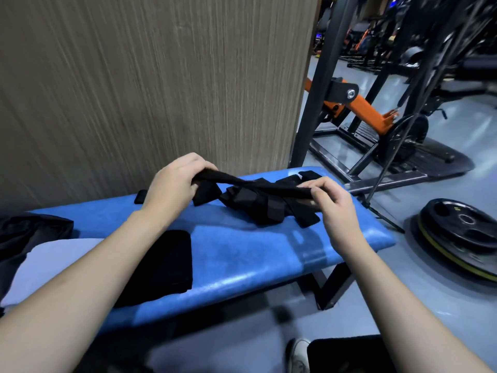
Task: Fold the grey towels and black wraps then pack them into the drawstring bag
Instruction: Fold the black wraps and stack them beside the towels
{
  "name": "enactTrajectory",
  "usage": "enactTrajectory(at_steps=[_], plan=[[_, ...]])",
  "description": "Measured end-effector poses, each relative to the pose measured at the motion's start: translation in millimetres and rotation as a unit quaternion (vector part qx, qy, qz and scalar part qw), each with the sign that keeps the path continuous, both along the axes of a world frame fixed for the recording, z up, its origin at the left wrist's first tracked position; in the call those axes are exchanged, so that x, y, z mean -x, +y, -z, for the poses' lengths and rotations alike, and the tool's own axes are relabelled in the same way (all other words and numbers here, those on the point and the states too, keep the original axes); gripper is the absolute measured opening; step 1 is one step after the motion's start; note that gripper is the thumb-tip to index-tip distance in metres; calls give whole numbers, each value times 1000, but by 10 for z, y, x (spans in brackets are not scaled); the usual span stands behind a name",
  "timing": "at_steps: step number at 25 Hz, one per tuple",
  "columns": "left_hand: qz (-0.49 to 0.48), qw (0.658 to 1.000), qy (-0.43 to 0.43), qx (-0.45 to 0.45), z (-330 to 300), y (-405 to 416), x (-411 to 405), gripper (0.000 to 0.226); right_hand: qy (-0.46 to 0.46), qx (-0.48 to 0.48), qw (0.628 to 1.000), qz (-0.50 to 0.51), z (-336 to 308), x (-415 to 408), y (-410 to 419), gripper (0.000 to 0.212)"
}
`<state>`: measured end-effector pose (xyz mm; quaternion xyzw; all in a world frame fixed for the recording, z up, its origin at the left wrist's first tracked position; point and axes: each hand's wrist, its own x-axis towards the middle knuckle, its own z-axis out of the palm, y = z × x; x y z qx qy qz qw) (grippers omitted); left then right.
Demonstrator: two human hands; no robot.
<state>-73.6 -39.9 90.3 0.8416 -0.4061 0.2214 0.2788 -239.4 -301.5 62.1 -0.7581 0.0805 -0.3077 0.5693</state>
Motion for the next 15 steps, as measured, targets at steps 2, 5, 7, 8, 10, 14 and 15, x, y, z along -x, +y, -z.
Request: enactTrajectory(at_steps=[2, 5, 7, 8, 10, 14, 15], plan=[[79, 997, -22, 5, 56, -16, 163, 43, 37, 5, 999, 28, 108, 107, -200, 27], [127, 989, -66, -35, 267, -66, 400, 47, 86, 25, 994, 60, 305, 198, -468, 15], [141, 986, -57, -68, 458, -61, 500, 53, 130, 59, 988, 54, 412, 212, -571, 23], [140, 985, -49, -86, 549, -49, 541, 55, 151, 76, 984, 48, 446, 223, -591, 28], [116, 984, -30, -130, 736, -13, 585, 53, 186, 131, 973, 39, 513, 221, -605, 34], [81, 959, 46, -269, 860, 9, 750, 34, 287, 253, 924, -12, 658, 134, -572, 33], [75, 951, 59, -295, 832, 2, 782, 35, 303, 274, 913, -20, 681, 110, -563, 32]])
